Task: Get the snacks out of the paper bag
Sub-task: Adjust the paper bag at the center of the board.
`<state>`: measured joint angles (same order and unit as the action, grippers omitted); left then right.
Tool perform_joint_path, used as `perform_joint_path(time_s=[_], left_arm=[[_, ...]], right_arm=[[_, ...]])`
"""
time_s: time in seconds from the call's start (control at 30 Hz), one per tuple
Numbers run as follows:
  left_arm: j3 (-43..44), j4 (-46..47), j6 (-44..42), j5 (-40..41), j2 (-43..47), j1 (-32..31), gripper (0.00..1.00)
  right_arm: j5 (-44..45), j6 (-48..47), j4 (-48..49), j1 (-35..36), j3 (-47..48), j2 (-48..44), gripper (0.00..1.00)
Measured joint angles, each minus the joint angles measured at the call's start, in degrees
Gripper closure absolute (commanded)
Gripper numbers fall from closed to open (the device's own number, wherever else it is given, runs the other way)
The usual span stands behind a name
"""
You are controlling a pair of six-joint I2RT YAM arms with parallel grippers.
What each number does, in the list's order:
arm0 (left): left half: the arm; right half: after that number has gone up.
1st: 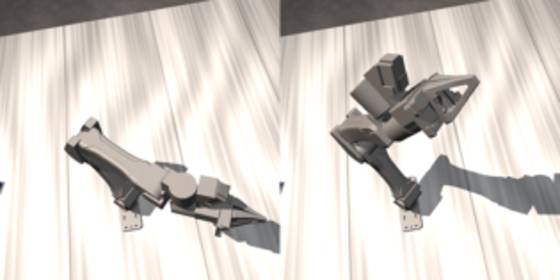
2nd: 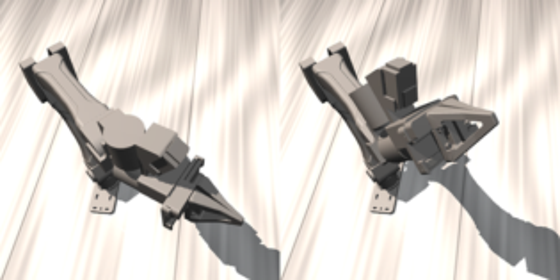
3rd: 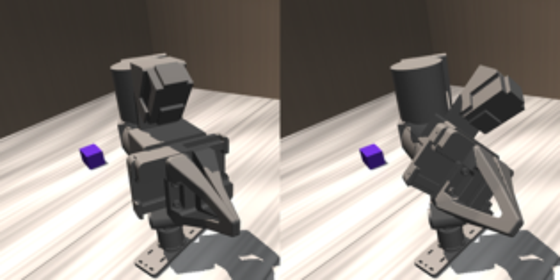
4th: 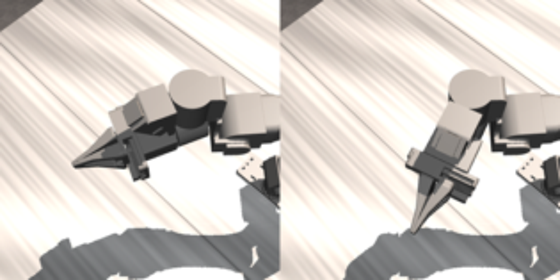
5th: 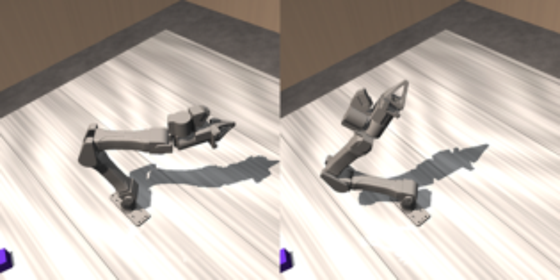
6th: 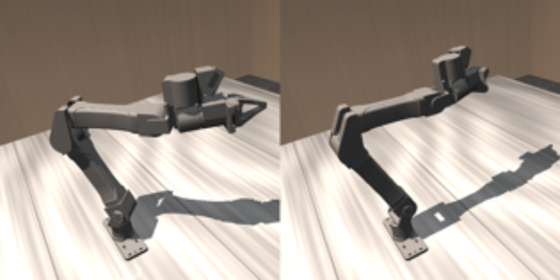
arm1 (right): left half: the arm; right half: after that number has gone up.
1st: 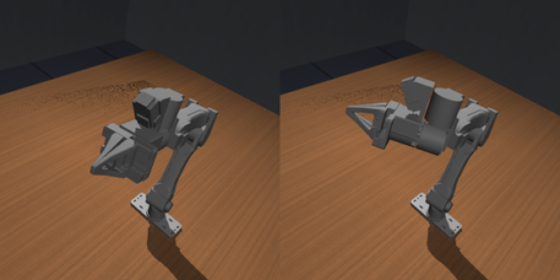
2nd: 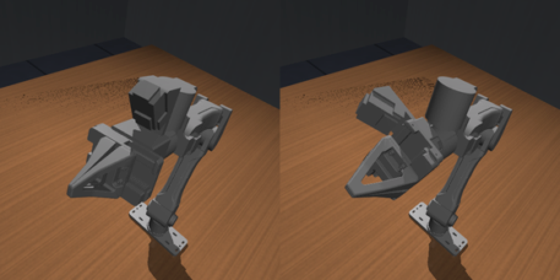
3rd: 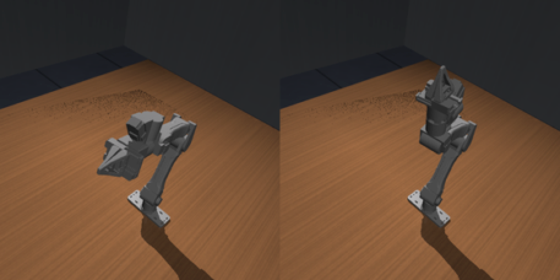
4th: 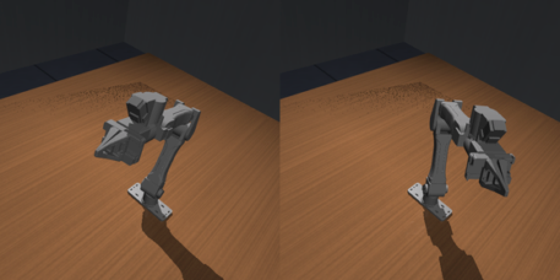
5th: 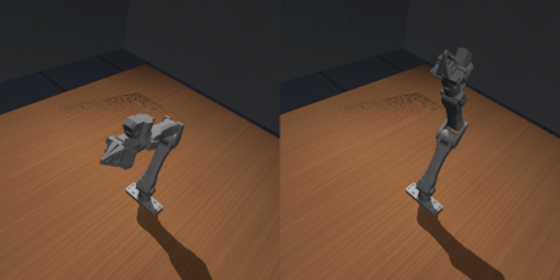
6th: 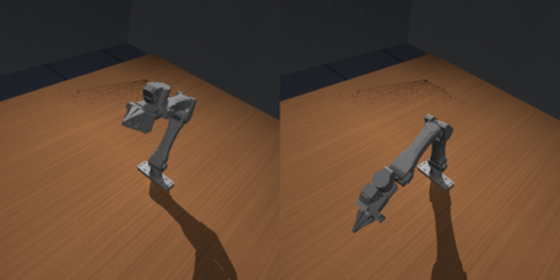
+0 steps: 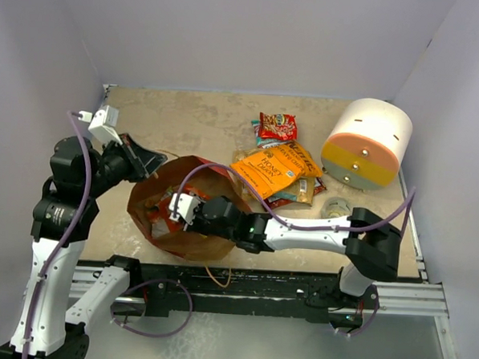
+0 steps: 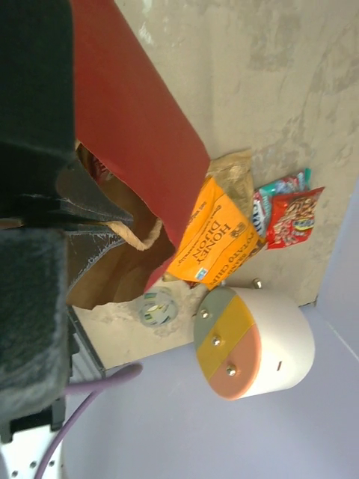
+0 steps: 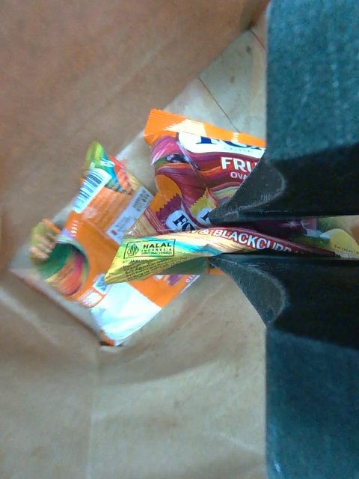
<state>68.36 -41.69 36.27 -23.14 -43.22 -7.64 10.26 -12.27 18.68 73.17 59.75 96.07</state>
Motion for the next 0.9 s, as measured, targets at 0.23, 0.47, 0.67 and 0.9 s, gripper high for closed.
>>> perform_joint_path(time_s=[0.23,0.47,0.67,0.9], left_arm=[[5.77,-0.02,-3.85,6.1,-3.41,0.0,1.0],[13.92,-2.6,-10.43,14.08,-8.55,0.0,1.0],[18.4,-3.96,-17.86,16.39,-12.85,0.0,1.0],[18.08,-2.93,-24.06,8.37,-14.14,0.0,1.0]], right_arm=[[-3.8,-0.48,0.44,-0.09,1.9,-6.05,1.0],[-6.05,-0.85,1.33,-1.16,4.57,-11.15,1.0],[-6.84,-0.83,1.33,-2.67,6.36,-15.47,1.0],[-6.34,-0.81,1.29,-3.91,8.26,-16.85,1.0]])
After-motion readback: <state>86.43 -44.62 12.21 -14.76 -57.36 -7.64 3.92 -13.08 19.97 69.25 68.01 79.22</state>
